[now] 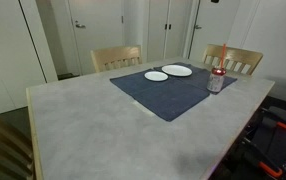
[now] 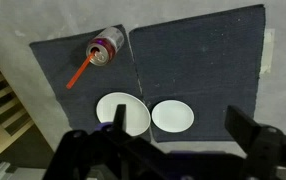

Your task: Remove the straw from the can.

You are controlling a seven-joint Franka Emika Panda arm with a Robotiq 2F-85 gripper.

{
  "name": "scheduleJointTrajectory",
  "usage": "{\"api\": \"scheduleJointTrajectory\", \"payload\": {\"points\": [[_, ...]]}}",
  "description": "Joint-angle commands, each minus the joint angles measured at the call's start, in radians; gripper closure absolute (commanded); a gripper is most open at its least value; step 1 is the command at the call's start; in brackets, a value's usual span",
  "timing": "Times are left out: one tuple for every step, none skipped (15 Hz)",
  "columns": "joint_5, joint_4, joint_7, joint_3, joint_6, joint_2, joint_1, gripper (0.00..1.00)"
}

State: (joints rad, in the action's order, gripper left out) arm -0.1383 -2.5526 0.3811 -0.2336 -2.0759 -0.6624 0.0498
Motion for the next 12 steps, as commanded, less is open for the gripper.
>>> {"api": "scheduleJointTrajectory", "payload": {"points": [[-0.008, 0.003, 0.006, 0.01, 0.004, 0.002, -0.012, 0.0], [-0.008, 0.003, 0.006, 0.01, 0.004, 0.002, -0.012, 0.0], [-0.002, 0.007, -0.007, 0.019, 0.008, 0.004, -0.015, 0.0], [0.001, 0.011, -0.011, 0.026, 0.009, 0.006, -0.015, 0.0], [0.011, 0.016, -0.018, 0.034, 0.023, 0.001, -0.021, 0.0], [0.016, 0.021, -0.017, 0.038, 0.037, -0.005, -0.023, 0.0], [0.023, 0.03, -0.027, 0.052, 0.048, 0.002, -0.023, 0.0], [0.024, 0.037, -0.03, 0.059, 0.054, 0.006, -0.02, 0.0], [0.028, 0.044, -0.041, 0.073, 0.06, 0.011, -0.021, 0.0], [0.028, 0.046, -0.045, 0.082, 0.061, 0.013, -0.019, 0.0], [0.032, 0.051, -0.059, 0.097, 0.067, 0.017, -0.019, 0.0], [0.032, 0.053, -0.068, 0.109, 0.069, 0.021, -0.017, 0.0]]}}
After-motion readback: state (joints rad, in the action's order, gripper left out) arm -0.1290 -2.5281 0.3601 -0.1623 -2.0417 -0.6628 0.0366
